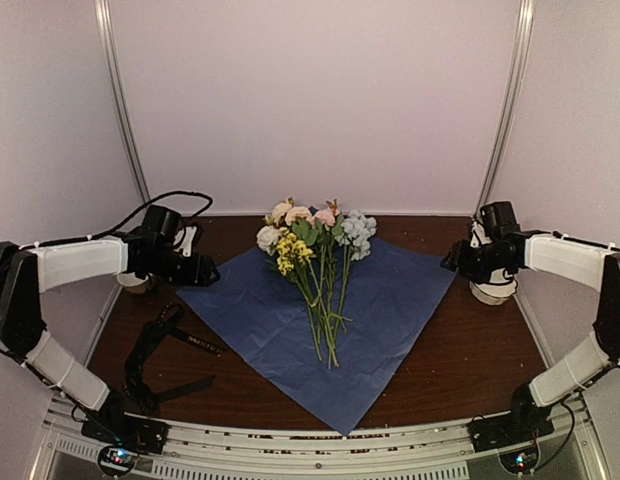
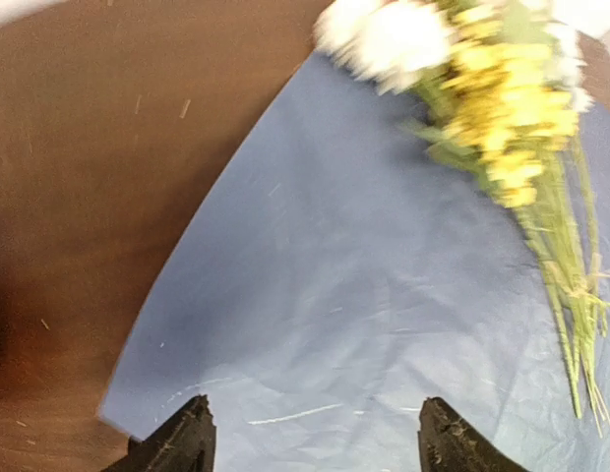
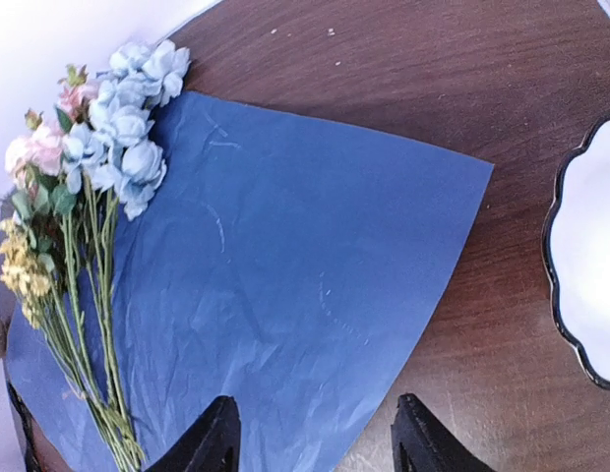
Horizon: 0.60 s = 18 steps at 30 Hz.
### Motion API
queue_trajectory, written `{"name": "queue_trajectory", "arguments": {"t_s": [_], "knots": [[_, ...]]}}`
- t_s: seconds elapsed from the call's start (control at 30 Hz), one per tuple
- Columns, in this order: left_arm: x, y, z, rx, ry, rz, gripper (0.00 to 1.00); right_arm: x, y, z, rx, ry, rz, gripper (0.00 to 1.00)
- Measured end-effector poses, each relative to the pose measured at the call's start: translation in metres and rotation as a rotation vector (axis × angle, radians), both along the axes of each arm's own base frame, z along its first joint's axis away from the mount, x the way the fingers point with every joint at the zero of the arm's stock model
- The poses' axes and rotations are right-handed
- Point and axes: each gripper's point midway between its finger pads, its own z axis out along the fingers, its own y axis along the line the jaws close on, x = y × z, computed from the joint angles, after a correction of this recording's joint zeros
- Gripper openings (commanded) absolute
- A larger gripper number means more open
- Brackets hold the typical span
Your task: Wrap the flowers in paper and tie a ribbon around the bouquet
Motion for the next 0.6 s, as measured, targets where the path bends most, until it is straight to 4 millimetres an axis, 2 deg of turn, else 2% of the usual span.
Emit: {"name": "queue_trajectory", "arguments": {"t_s": [0.07,0.1,0.13,0.23,0.27,0.33,0.4,0.47,0.53,0.6], "knots": [[-0.008,-0.019,0.031,0.032,-0.099,-0.075,0.70,-0.014,0.010,0.010,-0.034,-0.011,0.054,0.53],[-0.018,-0.036,0.048,0.043,-0.156,-0.141,0.69,-0.021,0.020,0.013,-0.047,-0.012,0.094,0.53],[-0.028,-0.051,0.059,0.045,-0.197,-0.205,0.69,-0.032,0.035,0.015,-0.065,-0.011,0.158,0.52],[-0.071,-0.099,0.085,0.038,-0.302,-0.437,0.67,-0.079,0.102,0.015,-0.100,0.001,0.459,0.46],[-0.085,-0.111,0.087,0.034,-0.321,-0.505,0.66,-0.100,0.127,0.013,-0.117,0.005,0.586,0.46],[-0.109,-0.123,0.083,0.032,-0.334,-0.604,0.66,-0.139,0.163,0.011,-0.169,-0.009,0.801,0.47],[-0.124,-0.124,0.070,0.040,-0.320,-0.650,0.66,-0.188,0.201,0.011,-0.260,-0.101,1.074,0.50],[-0.130,-0.119,0.057,0.052,-0.300,-0.650,0.67,-0.242,0.228,0.012,-0.330,-0.274,1.359,0.53],[-0.132,-0.115,0.049,0.054,-0.289,-0.639,0.67,-0.289,0.229,0.002,-0.391,-0.452,1.612,0.58],[-0.133,-0.114,0.046,0.044,-0.283,-0.627,0.67,-0.314,0.216,-0.016,-0.483,-0.600,1.813,0.59]]}}
